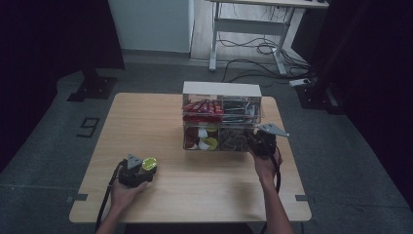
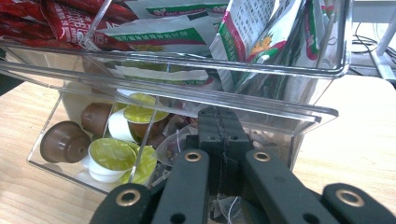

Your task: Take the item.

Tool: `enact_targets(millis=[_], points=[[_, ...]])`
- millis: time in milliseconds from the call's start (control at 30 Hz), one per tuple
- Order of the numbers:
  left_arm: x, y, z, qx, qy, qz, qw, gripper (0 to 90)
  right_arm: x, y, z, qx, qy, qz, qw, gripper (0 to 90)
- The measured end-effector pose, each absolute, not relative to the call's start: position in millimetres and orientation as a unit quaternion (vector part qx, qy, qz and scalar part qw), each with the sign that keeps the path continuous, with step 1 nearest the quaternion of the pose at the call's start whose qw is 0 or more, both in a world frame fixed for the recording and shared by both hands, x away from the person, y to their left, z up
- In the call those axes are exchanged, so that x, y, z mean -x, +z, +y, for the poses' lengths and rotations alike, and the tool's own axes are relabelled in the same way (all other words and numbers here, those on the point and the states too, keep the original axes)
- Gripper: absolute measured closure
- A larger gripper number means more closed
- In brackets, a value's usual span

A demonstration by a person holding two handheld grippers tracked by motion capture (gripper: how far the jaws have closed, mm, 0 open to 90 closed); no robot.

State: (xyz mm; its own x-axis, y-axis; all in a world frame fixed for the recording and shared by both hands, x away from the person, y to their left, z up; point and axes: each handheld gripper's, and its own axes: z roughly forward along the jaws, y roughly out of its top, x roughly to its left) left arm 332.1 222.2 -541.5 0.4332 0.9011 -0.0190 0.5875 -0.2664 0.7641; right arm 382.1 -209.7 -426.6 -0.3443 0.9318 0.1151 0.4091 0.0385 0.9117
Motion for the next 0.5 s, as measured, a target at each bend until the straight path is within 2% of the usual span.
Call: enact_targets(millis=[500], points=[[-326.1,-530.2,222.8,-0.758,0.227,0.479,0.38,28.7,-382.1,-426.6,-210.2,-0.502,0.478,0.667,0.272,89.1]])
